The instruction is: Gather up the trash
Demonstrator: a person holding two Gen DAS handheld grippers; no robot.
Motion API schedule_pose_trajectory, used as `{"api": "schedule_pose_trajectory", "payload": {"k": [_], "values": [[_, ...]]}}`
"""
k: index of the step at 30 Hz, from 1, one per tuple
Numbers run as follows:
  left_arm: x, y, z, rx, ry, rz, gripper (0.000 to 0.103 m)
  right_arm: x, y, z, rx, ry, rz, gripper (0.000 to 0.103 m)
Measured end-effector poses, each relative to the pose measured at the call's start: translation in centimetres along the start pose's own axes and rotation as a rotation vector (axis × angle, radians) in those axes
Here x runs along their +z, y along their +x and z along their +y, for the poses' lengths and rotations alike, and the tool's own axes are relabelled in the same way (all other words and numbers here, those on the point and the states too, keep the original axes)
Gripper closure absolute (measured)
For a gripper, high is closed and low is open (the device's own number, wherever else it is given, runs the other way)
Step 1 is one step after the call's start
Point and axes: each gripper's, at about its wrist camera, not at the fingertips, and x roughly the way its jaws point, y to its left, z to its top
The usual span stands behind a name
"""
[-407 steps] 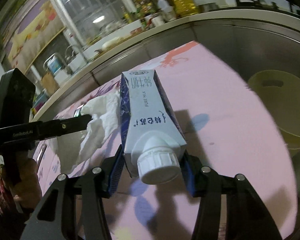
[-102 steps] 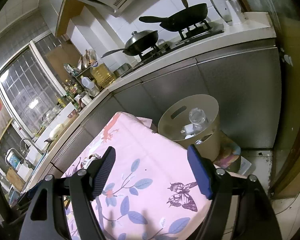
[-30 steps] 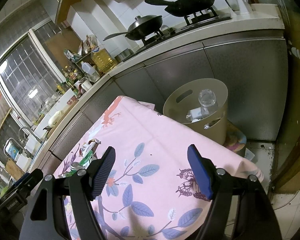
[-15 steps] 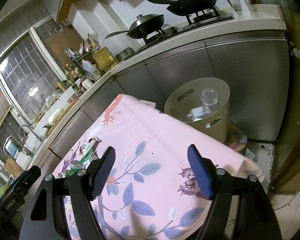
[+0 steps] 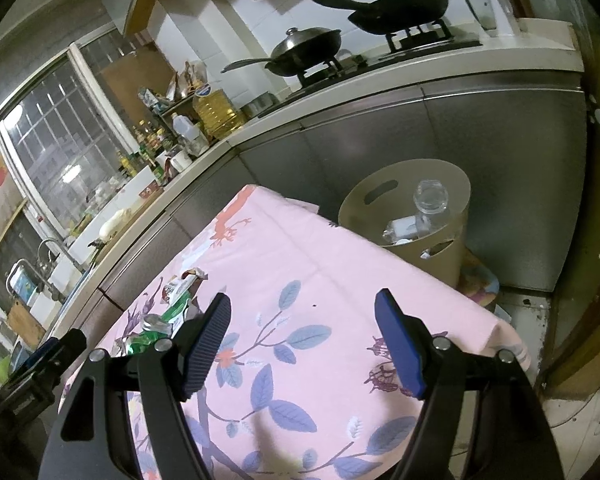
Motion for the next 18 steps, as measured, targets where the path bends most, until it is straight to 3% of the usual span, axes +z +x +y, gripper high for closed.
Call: {"api": "schedule_pose_trajectory", "payload": {"k": [8,14,18], "values": [[-0.6,0.2,1.8,0.006,-0.042,0.005,0.006,-0.3,0.9,1.6,0.052,-0.055,0.042,0.031],[-1.5,0.3,3.7,0.051,-0.039,-0.020,0.006,-0.5,1.1,3.4,0.082,-0.128,0.049,0.031],[-3.3,0.7,7.8,0.124,-0.080,-0.003,0.006,-0.7,2.1,5.3,0.129,-0.190,0.076,0.031]]}}
